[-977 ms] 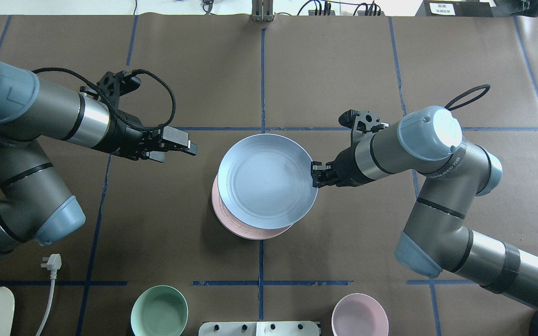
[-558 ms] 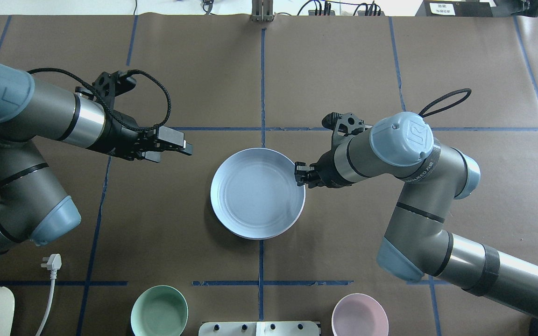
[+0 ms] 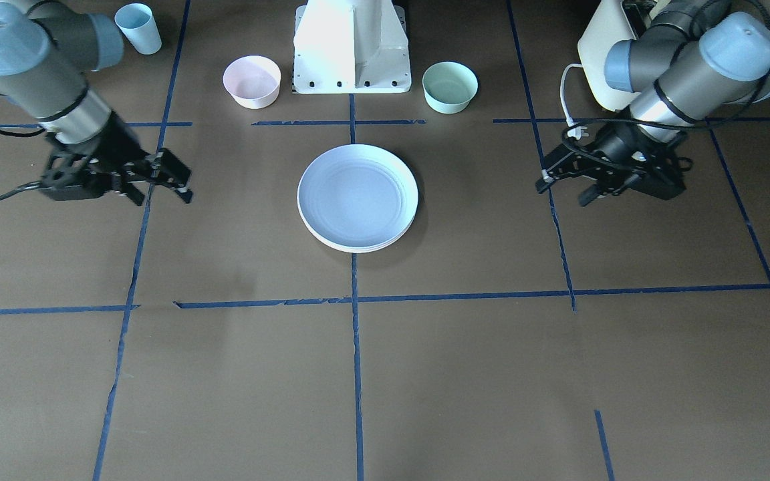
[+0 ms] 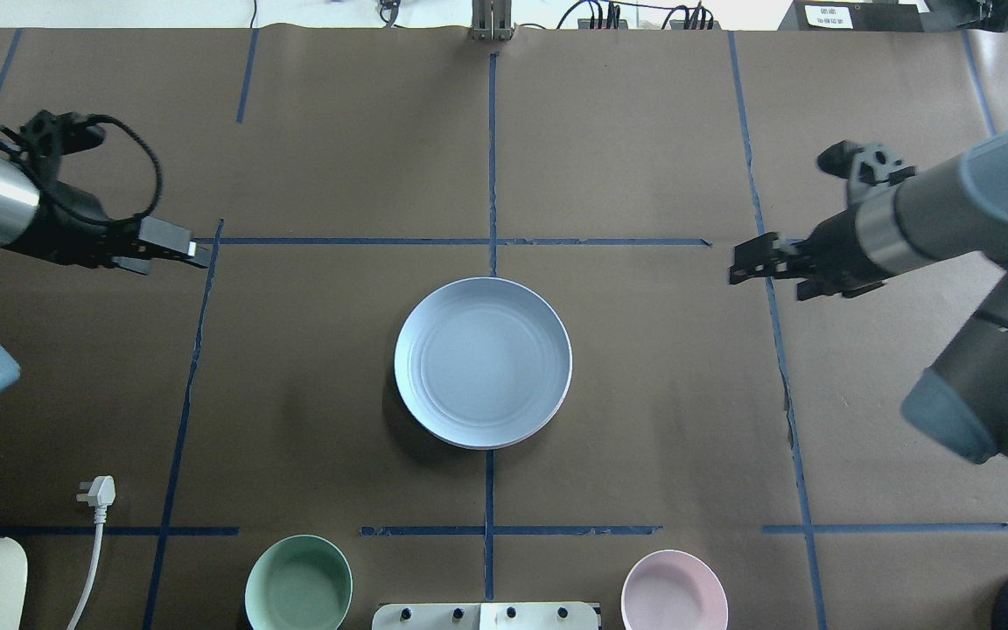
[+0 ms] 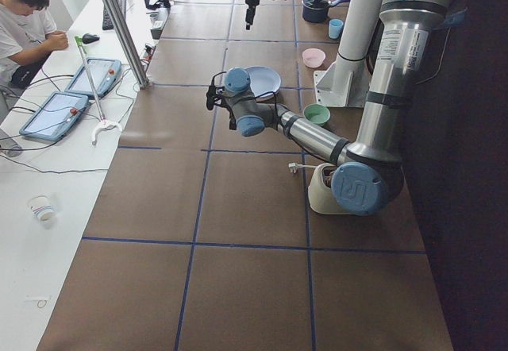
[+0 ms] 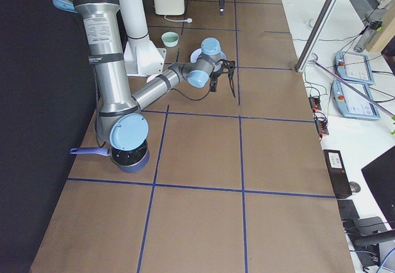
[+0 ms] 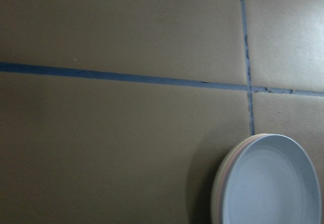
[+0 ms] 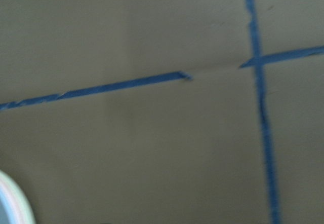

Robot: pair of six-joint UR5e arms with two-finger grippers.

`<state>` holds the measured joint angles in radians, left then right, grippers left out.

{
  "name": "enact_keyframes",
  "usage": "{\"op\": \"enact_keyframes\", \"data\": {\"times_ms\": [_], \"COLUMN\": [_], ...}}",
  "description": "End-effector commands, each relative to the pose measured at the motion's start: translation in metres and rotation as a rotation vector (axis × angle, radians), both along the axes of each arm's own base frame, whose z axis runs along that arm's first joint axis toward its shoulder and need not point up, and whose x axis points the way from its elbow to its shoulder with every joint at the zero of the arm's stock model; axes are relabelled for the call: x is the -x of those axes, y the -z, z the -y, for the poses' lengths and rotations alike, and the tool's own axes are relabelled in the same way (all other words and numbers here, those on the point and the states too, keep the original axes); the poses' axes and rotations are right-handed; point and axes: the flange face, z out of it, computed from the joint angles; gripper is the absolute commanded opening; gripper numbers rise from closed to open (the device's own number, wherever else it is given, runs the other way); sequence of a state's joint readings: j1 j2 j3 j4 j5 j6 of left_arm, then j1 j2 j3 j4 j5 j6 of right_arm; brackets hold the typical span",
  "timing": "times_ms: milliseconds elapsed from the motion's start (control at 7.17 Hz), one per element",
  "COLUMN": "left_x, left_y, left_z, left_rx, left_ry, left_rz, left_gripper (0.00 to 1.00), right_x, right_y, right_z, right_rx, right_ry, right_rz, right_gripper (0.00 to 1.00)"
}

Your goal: Stack three plates with pink and blue

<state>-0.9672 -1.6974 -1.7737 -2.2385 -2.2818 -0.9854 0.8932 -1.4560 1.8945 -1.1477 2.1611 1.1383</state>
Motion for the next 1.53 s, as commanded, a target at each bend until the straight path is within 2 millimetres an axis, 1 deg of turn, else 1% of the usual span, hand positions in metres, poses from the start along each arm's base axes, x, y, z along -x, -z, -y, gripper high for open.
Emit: {"op": "enact_keyframes", "data": {"times_ms": [0,140,279,419,558,698,837,977,1116,1256,1395], "left_x": [0.103,0.159,0.206,0.254,0.292,0.303,0.297,0.296,0.296,0.297,0.298], "left_y": [-0.059,-0.076,-0.097,-0.114,-0.139,-0.156,-0.168,-0.191,-0.206,-0.216,-0.216], "left_z": [0.029,0.041,0.044,0.042,0.038,0.033,0.028,0.025,0.021,0.010,0.004], "left_rx": [-0.109,-0.153,-0.174,-0.184,-0.148,-0.122,-0.083,-0.035,-0.005,0.046,0.125], "left_ry": [-0.055,-0.093,-0.160,-0.185,-0.204,-0.223,-0.229,-0.237,-0.243,-0.228,-0.173], "left_rz": [0.247,0.332,0.395,0.427,0.442,0.425,0.384,0.355,0.351,0.346,0.341], "left_gripper": [1.00,1.00,1.00,1.00,1.00,1.00,1.00,1.00,1.00,1.00,1.00], "right_x": [-0.134,-0.191,-0.246,-0.279,-0.307,-0.320,-0.318,-0.318,-0.318,-0.318,-0.318], "right_y": [-0.063,-0.091,-0.121,-0.144,-0.179,-0.207,-0.205,-0.204,-0.203,-0.203,-0.206], "right_z": [0.029,0.031,0.027,0.024,0.015,0.007,0.008,0.008,0.007,0.007,0.006], "right_rx": [-0.074,-0.101,-0.132,-0.124,-0.147,-0.114,-0.118,-0.116,-0.116,-0.113,-0.106], "right_ry": [0.080,0.121,0.197,0.250,0.298,0.297,0.295,0.291,0.289,0.288,0.287], "right_rz": [-0.133,-0.198,-0.239,-0.255,-0.264,-0.249,-0.227,-0.222,-0.223,-0.223,-0.222], "right_gripper": [1.00,1.00,1.00,1.00,1.00,1.00,1.00,1.00,1.00,1.00,1.00]}}
